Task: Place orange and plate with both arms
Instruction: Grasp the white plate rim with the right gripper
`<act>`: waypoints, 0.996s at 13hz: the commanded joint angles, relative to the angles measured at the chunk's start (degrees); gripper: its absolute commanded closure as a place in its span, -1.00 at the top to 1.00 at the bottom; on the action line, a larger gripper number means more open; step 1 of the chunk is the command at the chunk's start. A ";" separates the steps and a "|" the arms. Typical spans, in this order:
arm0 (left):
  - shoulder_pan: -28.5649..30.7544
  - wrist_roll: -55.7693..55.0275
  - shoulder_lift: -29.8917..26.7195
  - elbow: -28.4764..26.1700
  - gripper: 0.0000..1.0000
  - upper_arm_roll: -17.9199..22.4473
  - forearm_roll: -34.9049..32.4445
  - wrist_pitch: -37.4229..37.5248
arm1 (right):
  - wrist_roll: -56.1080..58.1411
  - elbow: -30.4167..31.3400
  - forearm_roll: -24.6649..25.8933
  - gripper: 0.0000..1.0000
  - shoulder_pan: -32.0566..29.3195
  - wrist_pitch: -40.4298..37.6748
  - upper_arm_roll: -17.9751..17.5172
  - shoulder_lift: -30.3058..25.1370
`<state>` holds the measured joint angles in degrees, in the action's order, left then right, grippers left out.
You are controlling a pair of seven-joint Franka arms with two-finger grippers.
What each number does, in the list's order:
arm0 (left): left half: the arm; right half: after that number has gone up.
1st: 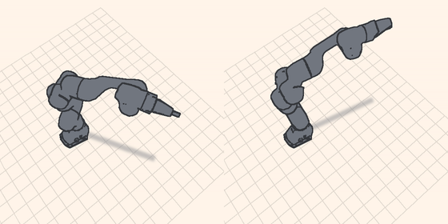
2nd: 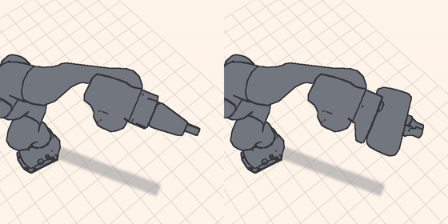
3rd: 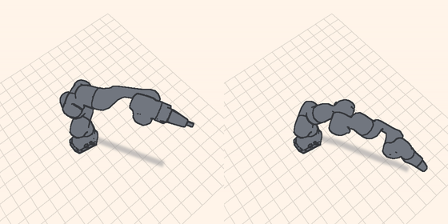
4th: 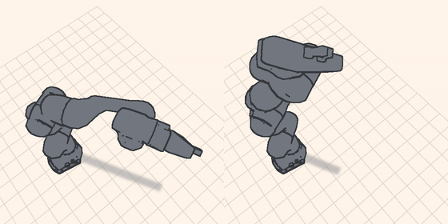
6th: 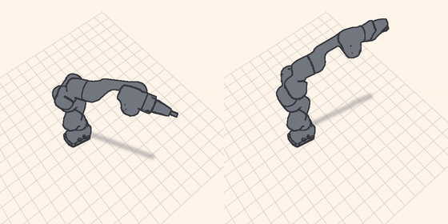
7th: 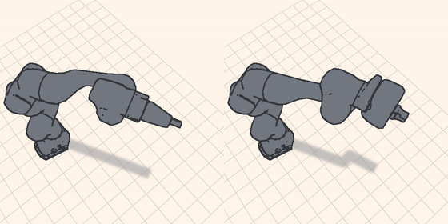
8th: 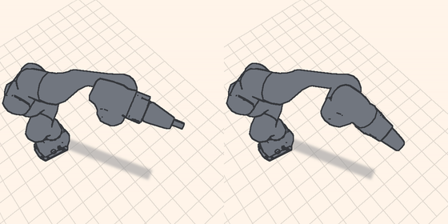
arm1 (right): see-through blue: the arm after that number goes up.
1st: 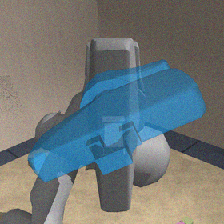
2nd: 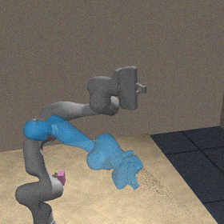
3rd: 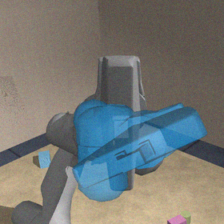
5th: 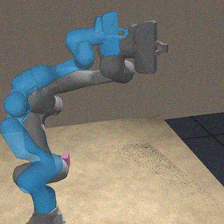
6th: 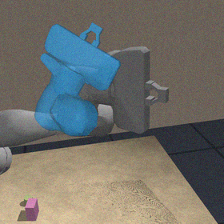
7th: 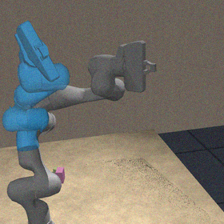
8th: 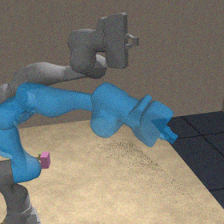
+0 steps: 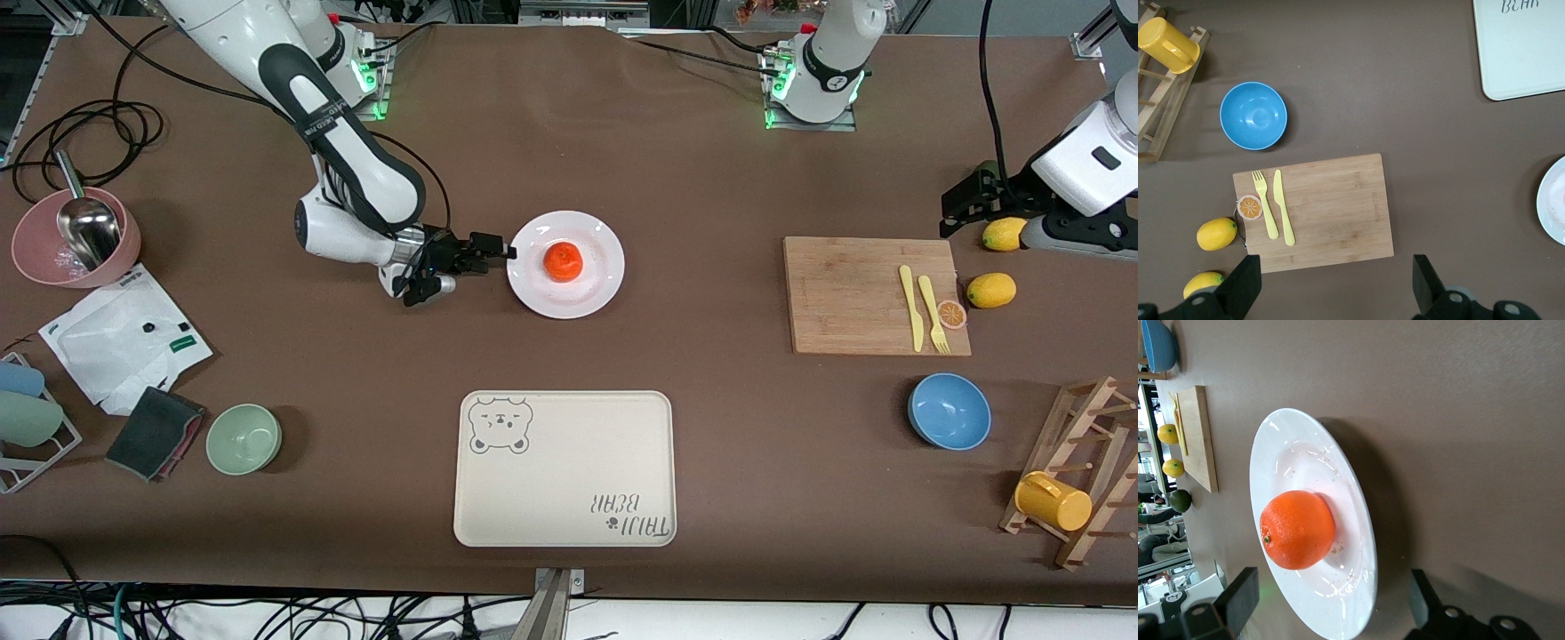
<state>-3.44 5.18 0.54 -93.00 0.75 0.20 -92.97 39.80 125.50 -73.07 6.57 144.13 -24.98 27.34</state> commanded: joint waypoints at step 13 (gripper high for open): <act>-0.69 1.23 -0.36 0.01 1.00 0.48 1.30 0.77 | 4.32 -2.55 -6.73 0.70 3.98 5.28 -0.51 4.92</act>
<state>-3.79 5.18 0.54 -93.00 0.71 0.20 -92.86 42.49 124.12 -78.19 10.25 147.99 -25.10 30.97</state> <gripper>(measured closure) 0.000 0.110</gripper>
